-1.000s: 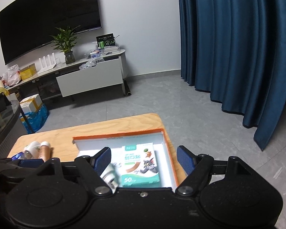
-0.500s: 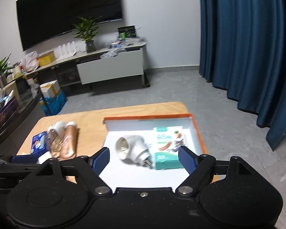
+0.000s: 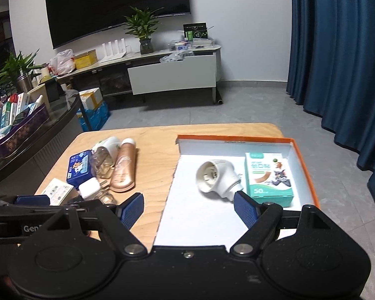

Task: Organize rigid objects
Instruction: 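Grasp the white charger box with the left tool while the right tool grasps the red tiger pack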

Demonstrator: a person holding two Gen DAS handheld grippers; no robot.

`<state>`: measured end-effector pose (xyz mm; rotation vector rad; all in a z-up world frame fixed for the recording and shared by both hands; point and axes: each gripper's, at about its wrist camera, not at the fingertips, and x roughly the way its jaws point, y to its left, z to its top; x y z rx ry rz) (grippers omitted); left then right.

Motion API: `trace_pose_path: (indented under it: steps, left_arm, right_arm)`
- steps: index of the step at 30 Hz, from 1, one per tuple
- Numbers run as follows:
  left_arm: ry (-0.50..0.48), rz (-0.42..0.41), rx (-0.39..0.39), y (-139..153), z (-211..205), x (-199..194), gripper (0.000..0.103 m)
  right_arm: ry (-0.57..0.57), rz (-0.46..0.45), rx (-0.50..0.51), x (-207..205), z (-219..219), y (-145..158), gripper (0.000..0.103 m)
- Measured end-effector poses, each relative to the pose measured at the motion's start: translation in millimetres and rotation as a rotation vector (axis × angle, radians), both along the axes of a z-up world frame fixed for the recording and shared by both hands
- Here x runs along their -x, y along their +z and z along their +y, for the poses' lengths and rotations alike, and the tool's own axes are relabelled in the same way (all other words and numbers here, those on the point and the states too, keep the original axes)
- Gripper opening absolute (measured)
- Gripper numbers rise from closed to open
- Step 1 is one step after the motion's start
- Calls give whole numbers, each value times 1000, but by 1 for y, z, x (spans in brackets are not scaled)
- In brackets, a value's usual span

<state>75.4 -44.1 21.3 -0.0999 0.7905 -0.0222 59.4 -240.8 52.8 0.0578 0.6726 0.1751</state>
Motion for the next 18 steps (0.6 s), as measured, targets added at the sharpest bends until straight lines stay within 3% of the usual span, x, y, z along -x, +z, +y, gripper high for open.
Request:
trace_pose_path:
  steps: [18]
  left_arm:
    - [48, 7, -8, -5, 40, 12, 99]
  right_arm:
    - [88, 42, 12, -1, 37, -10, 93]
